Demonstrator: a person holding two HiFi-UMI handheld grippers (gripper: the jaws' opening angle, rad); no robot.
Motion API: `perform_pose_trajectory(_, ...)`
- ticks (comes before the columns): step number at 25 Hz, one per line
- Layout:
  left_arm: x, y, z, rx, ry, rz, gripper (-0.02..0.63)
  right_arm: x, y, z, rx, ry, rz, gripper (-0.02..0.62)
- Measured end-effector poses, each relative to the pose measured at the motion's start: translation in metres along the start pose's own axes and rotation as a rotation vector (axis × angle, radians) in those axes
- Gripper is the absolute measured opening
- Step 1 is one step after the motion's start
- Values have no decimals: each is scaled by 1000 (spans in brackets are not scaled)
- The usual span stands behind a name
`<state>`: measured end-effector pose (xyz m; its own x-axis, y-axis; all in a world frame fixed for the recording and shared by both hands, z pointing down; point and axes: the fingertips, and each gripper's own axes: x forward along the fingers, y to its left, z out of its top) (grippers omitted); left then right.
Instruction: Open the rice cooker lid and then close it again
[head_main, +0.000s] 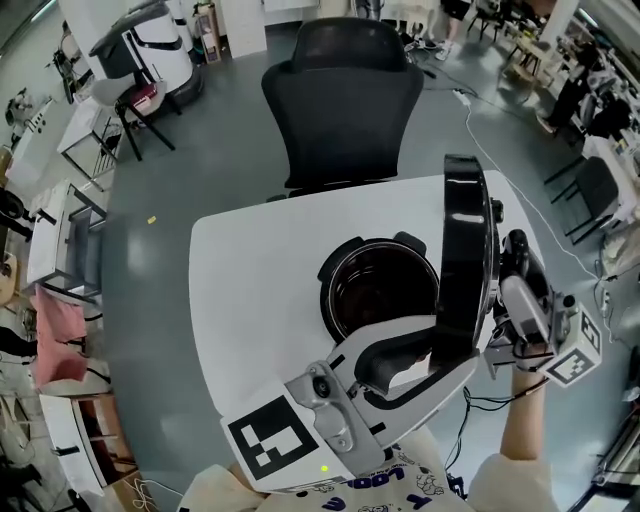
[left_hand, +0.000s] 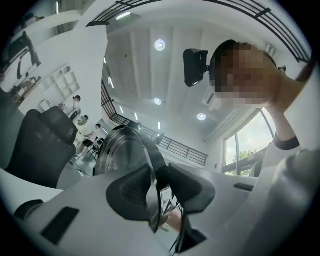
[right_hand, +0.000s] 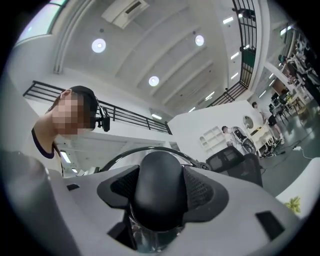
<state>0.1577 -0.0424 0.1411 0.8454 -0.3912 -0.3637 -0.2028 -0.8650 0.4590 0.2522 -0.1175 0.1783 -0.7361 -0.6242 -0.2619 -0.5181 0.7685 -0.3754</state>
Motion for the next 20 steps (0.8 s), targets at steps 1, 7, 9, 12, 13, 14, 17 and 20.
perform_pose_trajectory(1, 3, -9, 0, -4, -5, -22, 121, -6, 5, 7, -16, -17, 3, 296)
perform_pose_trajectory(7, 18, -53, -14, 5, -4, -111, 110, -46, 31, 38, -110, -79, 12, 295)
perform_pose_trajectory(9, 18, -67, -19, 3, -1, -131, 109, -57, 42, 47, -152, -92, 2, 295)
perform_pose_trajectory(12, 18, -79, -28, -4, 5, -146, 109, -72, 52, 52, -211, -87, -11, 295)
perform_pose_trajectory(13, 16, -81, -31, -9, 8, -148, 109, -77, 53, 51, -230, -78, -17, 295)
perform_pose_trajectory(14, 13, -82, -34, -14, 10, -150, 109, -80, 54, 48, -241, -71, -22, 295)
perform_pose_trajectory(17, 5, -86, -39, -28, 18, -156, 109, -84, 61, 41, -246, -63, -31, 295)
perform_pose_trajectory(20, 0, -92, -43, -36, 27, -167, 109, -88, 69, 37, -223, -66, -34, 295)
